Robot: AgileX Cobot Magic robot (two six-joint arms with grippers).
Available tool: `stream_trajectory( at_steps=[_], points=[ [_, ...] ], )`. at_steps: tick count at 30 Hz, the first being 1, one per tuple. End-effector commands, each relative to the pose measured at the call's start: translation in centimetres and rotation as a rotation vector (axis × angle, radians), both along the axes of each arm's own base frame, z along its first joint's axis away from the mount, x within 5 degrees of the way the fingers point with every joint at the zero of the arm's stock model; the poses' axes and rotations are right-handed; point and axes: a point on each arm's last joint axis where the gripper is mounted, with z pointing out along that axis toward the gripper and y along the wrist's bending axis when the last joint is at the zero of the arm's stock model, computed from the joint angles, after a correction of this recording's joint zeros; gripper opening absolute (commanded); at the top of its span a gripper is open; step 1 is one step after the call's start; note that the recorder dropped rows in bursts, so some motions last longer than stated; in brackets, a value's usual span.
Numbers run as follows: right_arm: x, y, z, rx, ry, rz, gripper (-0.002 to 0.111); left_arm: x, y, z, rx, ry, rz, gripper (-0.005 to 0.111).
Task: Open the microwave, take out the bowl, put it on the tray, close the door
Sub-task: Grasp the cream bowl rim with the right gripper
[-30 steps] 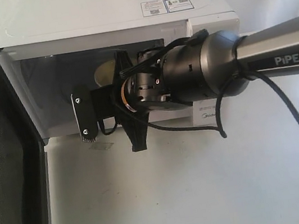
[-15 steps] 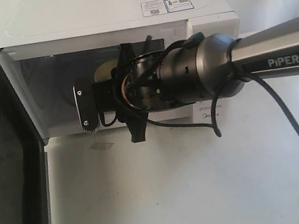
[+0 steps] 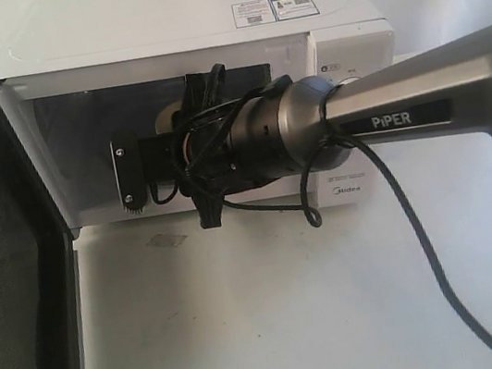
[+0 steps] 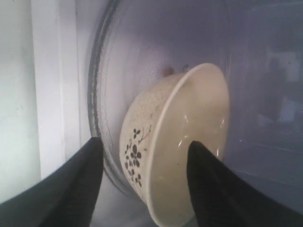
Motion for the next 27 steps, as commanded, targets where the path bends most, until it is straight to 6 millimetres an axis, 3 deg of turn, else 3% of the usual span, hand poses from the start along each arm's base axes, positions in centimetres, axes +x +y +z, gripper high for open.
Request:
stream_trajectory(
  at_steps=[1,10,12,17,27],
  points=[
    [0.5,0.3,0.4,0.035,-0.013,-0.031,0.051,0.0,0.0,-0.1,-0.006,0.001,0.0,0.0],
    [0.9,0.6,-0.8,0.063,0.013,-0.062,0.046,0.0,0.0,-0.1,-0.006,0.001,0.0,0.0],
    [0.9,0.6,-0.8,0.098,0.023,-0.086,0.037,0.0,0.0,-0.1,-0.006,0.001,0.0,0.0],
    [0.8,0.5,-0.8,0.1,0.028,-0.123,0.0,0.0,0.0,-0.1,-0.006,0.001,0.0,0.0],
    [-0.7,2.3,-0.7,0.072,0.02,-0.074,0.0,0.0,0.0,-0.1,-0.006,0.001,0.0,0.0]
  ],
)
